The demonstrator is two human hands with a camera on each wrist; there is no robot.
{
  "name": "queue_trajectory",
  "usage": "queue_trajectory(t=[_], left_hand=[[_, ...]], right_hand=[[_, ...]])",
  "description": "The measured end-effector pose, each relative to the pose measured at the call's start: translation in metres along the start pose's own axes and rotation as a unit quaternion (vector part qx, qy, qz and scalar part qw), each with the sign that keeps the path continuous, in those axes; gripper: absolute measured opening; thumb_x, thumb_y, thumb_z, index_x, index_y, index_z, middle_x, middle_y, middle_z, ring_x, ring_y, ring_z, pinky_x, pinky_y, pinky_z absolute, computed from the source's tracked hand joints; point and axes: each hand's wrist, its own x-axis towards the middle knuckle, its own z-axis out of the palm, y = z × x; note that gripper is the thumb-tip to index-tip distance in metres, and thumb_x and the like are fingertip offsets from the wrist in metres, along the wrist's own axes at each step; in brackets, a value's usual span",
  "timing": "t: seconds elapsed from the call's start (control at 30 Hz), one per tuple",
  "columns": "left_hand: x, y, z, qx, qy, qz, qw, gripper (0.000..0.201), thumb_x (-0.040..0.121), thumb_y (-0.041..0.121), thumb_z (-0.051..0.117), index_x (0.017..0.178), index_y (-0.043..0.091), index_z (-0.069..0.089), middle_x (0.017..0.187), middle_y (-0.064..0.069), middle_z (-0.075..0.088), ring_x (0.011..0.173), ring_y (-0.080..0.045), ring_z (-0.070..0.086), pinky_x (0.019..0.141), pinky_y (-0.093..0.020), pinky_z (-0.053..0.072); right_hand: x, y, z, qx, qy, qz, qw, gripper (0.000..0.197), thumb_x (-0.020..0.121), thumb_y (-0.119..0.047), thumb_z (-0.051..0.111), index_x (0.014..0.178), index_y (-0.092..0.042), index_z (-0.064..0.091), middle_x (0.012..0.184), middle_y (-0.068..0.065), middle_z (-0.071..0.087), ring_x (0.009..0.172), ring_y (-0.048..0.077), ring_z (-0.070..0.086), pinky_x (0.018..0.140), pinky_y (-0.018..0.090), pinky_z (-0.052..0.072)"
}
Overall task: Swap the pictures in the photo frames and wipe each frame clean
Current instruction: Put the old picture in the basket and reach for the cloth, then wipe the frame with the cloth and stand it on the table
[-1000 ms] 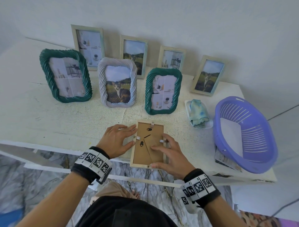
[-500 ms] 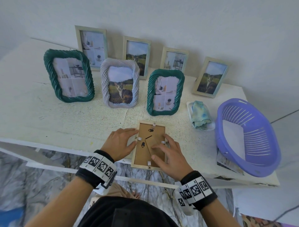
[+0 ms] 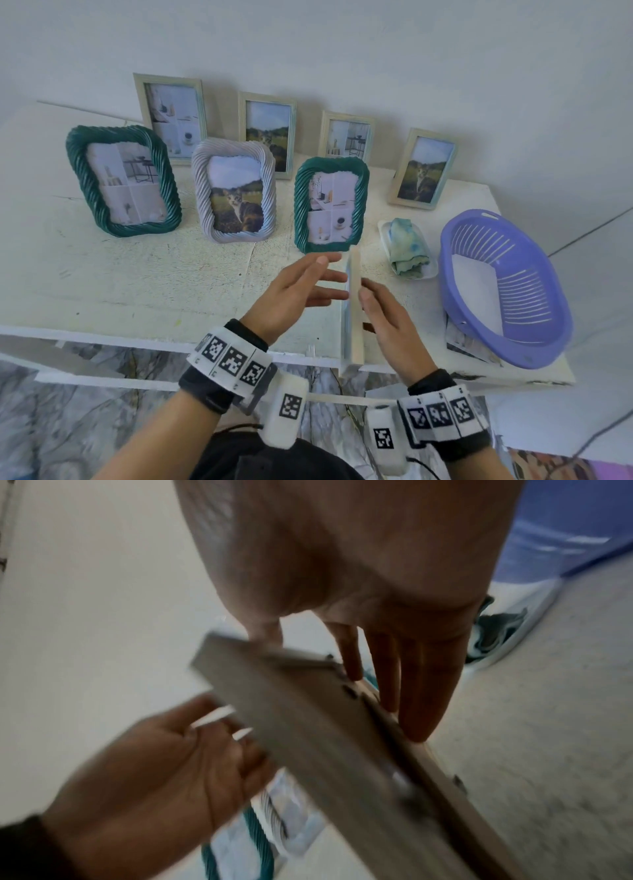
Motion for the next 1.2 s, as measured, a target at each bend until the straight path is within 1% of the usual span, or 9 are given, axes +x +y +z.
queue_trajectory(t=[0.17, 0.27, 0.53, 0.63, 0.7, 0.8, 0.93, 1.1, 1.2], left_hand=[[0.02, -0.031, 0.011, 0.129, 0.01, 0.001, 0.992, 0.021, 0.1, 0.027, 0.05, 0.116, 0.023, 0.063, 0.113, 0.002, 0.068, 0.096, -0.013, 0.067, 0.081, -0.022, 0.049], [0.025, -0.053, 0.009, 0.158, 0.027, -0.047, 0.986, 0.03, 0.098, 0.033, 0.052, 0.128, 0.029, 0.055, 0.125, 0.001, 0.061, 0.106, -0.013, 0.062, 0.091, -0.026, 0.048], [0.014, -0.06, 0.002, -0.052, 0.091, -0.046, 0.993, 0.037, 0.102, 0.024, 0.048, 0.137, 0.034, 0.044, 0.096, -0.014, 0.071, 0.088, -0.021, 0.069, 0.076, -0.04, 0.058], [0.012, -0.067, -0.015, -0.02, 0.142, 0.002, 0.99, 0.048, 0.09, 0.043, 0.054, 0.137, 0.041, 0.046, 0.099, -0.029, 0.064, 0.096, -0.046, 0.062, 0.09, -0.06, 0.05], [0.01, -0.069, -0.025, 0.015, 0.161, 0.02, 0.987, 0.046, 0.091, 0.043, 0.051, 0.137, 0.04, 0.047, 0.094, -0.023, 0.066, 0.091, -0.042, 0.063, 0.09, -0.058, 0.051], [0.006, -0.068, -0.037, 0.031, 0.187, 0.042, 0.981, 0.038, 0.102, 0.022, 0.047, 0.139, 0.032, 0.045, 0.09, -0.01, 0.07, 0.083, -0.029, 0.067, 0.083, -0.047, 0.054], [0.002, -0.063, -0.043, 0.026, 0.201, 0.051, 0.978, 0.041, 0.103, 0.015, 0.043, 0.141, 0.029, 0.044, 0.095, -0.019, 0.069, 0.089, -0.043, 0.063, 0.084, -0.054, 0.052], [-0.001, -0.063, -0.046, 0.029, 0.212, 0.077, 0.974, 0.043, 0.103, 0.014, 0.042, 0.14, 0.037, 0.046, 0.094, -0.03, 0.061, 0.079, -0.027, 0.056, 0.079, -0.047, 0.05], [-0.001, -0.063, -0.048, 0.016, 0.222, 0.085, 0.971, 0.043, 0.103, 0.014, 0.041, 0.138, 0.039, 0.047, 0.094, -0.036, 0.056, 0.079, -0.026, 0.054, 0.077, -0.042, 0.047]], right_hand=[[-0.003, 0.006, -0.03, -0.011, 0.093, 0.031, 0.995, 0.017, 0.1, -0.032, 0.048, 0.107, -0.023, 0.061, 0.097, 0.005, 0.067, 0.09, 0.014, 0.062, 0.077, 0.025, 0.049], [-0.004, 0.017, -0.037, 0.014, 0.121, 0.051, 0.991, 0.016, 0.101, -0.021, 0.047, 0.104, -0.024, 0.062, 0.099, -0.002, 0.069, 0.095, 0.013, 0.063, 0.081, 0.031, 0.051], [0.004, 0.006, -0.012, 0.326, 0.068, 0.134, 0.933, 0.022, 0.101, -0.011, 0.043, 0.113, -0.005, 0.061, 0.104, 0.02, 0.068, 0.091, 0.034, 0.065, 0.083, 0.05, 0.053], [0.02, 0.001, -0.011, 0.159, 0.047, 0.099, 0.981, 0.022, 0.102, -0.021, 0.046, 0.115, -0.013, 0.062, 0.104, 0.011, 0.069, 0.089, 0.025, 0.067, 0.076, 0.039, 0.055], [0.04, 0.003, -0.019, -0.066, 0.07, 0.035, 0.995, 0.028, 0.1, -0.027, 0.048, 0.125, -0.017, 0.056, 0.11, 0.003, 0.065, 0.094, 0.016, 0.064, 0.085, 0.034, 0.053], [0.081, -0.002, -0.034, -0.29, 0.122, -0.031, 0.949, 0.034, 0.098, -0.024, 0.048, 0.13, -0.013, 0.051, 0.12, 0.006, 0.057, 0.109, 0.02, 0.054, 0.095, 0.035, 0.045], [0.139, 0.001, -0.049, -0.45, 0.141, 0.037, 0.881, 0.038, 0.096, -0.022, 0.047, 0.132, -0.01, 0.048, 0.127, 0.02, 0.046, 0.117, 0.038, 0.044, 0.094, 0.042, 0.041], [0.172, 0.018, -0.054, -0.532, 0.116, 0.155, 0.824, 0.044, 0.091, -0.016, 0.051, 0.134, -0.011, 0.043, 0.132, 0.022, 0.044, 0.12, 0.041, 0.042, 0.095, 0.046, 0.041], [0.178, 0.029, -0.056, -0.519, 0.122, 0.171, 0.829, 0.044, 0.091, -0.013, 0.052, 0.133, -0.013, 0.041, 0.13, 0.024, 0.044, 0.119, 0.043, 0.042, 0.094, 0.046, 0.041]])
